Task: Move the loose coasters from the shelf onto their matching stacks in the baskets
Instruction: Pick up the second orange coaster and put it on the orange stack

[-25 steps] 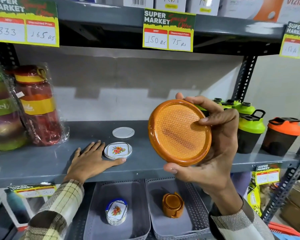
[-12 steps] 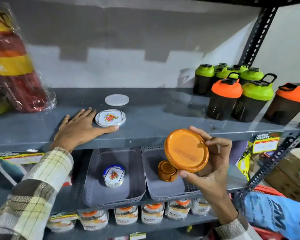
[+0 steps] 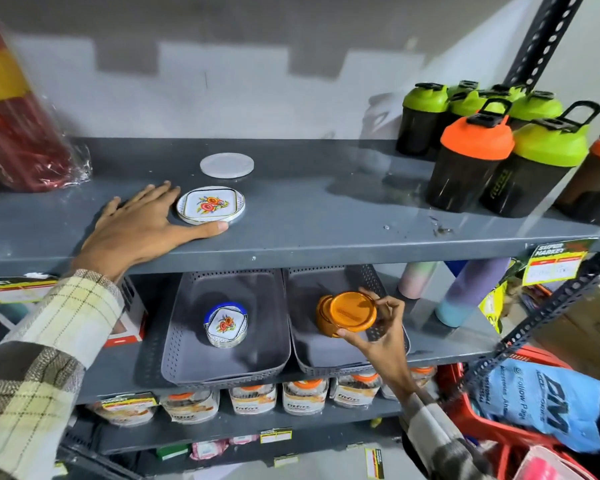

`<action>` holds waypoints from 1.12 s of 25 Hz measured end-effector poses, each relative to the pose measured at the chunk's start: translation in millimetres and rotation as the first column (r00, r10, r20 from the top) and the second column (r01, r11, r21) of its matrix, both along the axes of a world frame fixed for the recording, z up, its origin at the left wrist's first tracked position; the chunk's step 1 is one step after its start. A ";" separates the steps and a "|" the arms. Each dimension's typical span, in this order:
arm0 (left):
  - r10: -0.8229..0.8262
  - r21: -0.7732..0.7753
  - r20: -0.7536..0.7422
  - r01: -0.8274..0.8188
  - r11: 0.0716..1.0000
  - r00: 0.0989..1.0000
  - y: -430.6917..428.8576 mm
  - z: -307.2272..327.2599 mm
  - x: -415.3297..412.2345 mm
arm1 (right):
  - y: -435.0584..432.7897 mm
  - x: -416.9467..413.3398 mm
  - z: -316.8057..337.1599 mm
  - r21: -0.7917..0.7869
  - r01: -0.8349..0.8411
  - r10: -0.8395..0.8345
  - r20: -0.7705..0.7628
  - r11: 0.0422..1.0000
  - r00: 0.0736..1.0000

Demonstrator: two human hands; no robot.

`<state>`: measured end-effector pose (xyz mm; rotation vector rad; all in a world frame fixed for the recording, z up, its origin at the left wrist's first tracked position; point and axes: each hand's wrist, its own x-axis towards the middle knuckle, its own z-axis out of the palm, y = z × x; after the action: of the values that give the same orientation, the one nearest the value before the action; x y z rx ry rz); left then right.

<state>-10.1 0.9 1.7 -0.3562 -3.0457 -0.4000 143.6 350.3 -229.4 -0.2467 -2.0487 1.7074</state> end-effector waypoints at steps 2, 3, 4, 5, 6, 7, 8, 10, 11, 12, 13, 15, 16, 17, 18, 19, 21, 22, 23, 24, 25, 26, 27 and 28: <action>-0.004 0.002 -0.012 0.004 1.000 1.000 0.0 -0.7 -0.5 | 10.1 -18.4 -17.9 0.027 0.010 -0.013 0.116 1.000 0.993; -0.007 0.001 -0.018 0.007 1.000 1.000 0.1 -0.7 -1.0 | 14.8 -27.3 -25.1 0.035 0.017 -0.022 0.165 0.999 0.986; -0.010 0.000 -0.023 0.010 1.000 1.000 0.1 -0.5 -1.1 | 18.5 -35.5 -31.6 0.035 0.022 -0.028 0.210 0.999 0.977; -0.011 0.000 -0.030 0.011 1.000 0.999 0.1 -0.4 -2.0 | 20.7 -42.2 -34.6 0.038 0.021 -0.030 0.245 0.999 0.969; -0.014 -0.002 -0.037 0.014 1.000 0.999 -0.3 -0.1 -2.1 | 22.2 -47.0 -37.1 0.035 0.022 -0.031 0.276 0.999 0.961; -0.017 -0.003 -0.042 0.017 1.000 0.999 -0.5 0.1 -2.7 | 24.5 -52.6 -41.1 0.023 0.025 -0.031 0.312 0.999 0.949; -0.021 -0.005 -0.045 0.020 1.000 0.999 -0.4 0.4 -3.4 | 27.5 -59.8 -47.3 0.011 0.029 -0.031 0.344 1.000 0.939; -0.021 -0.006 -0.052 0.021 1.000 0.998 -0.5 0.6 -4.0 | 37.0 -73.3 -66.1 0.042 0.018 -0.033 0.391 0.999 0.920; -0.019 -0.005 -0.055 0.019 1.000 0.998 -0.4 0.6 -4.0 | 39.1 -77.8 -68.1 0.072 -0.002 -0.028 0.414 0.997 0.910; -0.018 -0.004 -0.059 0.018 1.000 0.998 -0.1 0.8 -3.9 | 37.9 -79.5 -64.0 0.106 -0.015 -0.033 0.437 0.994 0.899; -0.016 -0.002 -0.060 0.016 1.000 0.998 0.1 1.2 -4.0 | 35.1 -80.6 -58.4 0.131 -0.015 -0.047 0.454 0.991 0.890; -0.016 -0.002 -0.054 0.016 1.000 0.998 0.6 1.4 -3.8 | 33.7 -82.4 -60.4 0.166 -0.036 -0.055 0.508 0.985 0.860; -0.016 -0.003 -0.051 0.016 1.000 0.999 0.8 1.5 -3.7 | 34.8 -82.8 -64.5 0.185 -0.053 -0.051 0.515 0.981 0.856; -0.014 -0.003 -0.049 0.014 1.000 0.999 0.8 1.5 -4.1 | 38.0 -84.9 -73.2 0.203 -0.053 -0.064 0.528 0.978 0.847; -0.013 -0.004 -0.048 0.013 1.000 0.999 0.8 1.5 -4.5 | 40.4 -87.8 -80.6 0.223 -0.054 -0.077 0.540 0.973 0.838; -0.012 -0.006 -0.048 0.012 1.000 0.999 0.9 1.4 -4.7 | 43.0 -90.7 -87.7 0.234 -0.062 -0.076 0.537 0.970 0.840; -0.012 -0.006 -0.053 0.012 1.000 0.999 0.7 0.9 -5.2 | 40.0 -90.6 -82.7 0.260 -0.108 -0.047 0.528 0.960 0.848; -0.012 -0.006 -0.055 0.011 1.000 0.998 0.7 0.8 -5.2 | 34.3 -88.1 -70.8 0.275 -0.123 -0.044 0.531 0.954 0.846; -0.012 -0.008 -0.055 0.011 1.000 0.998 0.8 0.8 -5.1 | 31.5 -88.0 -64.3 0.283 -0.133 -0.039 0.529 0.950 0.848; -0.012 -0.009 -0.054 0.011 1.000 0.998 0.9 0.6 -4.8 | 30.6 -88.2 -61.9 0.284 -0.142 -0.035 0.538 0.948 0.842; -0.012 -0.008 -0.055 0.011 1.000 0.998 0.8 0.4 -4.9 | 30.5 -88.3 -61.8 0.285 -0.153 -0.033 0.554 0.946 0.832; -0.012 -0.006 -0.054 0.011 1.000 0.998 0.5 0.6 -5.3 | 29.2 -87.0 -59.6 0.291 -0.164 -0.031 0.566 0.943 0.824; -0.012 -0.007 -0.050 0.012 1.000 0.999 0.8 1.1 -5.4 | 29.3 -86.1 -59.8 0.300 -0.171 -0.032 0.567 0.939 0.823; -0.013 -0.009 -0.050 0.012 1.000 0.999 1.0 1.5 -5.1 | 29.9 -85.3 -59.7 0.310 -0.172 -0.034 0.561 0.935 0.827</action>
<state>-15.2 1.9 3.2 -0.3800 -2.9983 -0.3733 58.3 380.3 -289.0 -0.6233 -2.7772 1.3697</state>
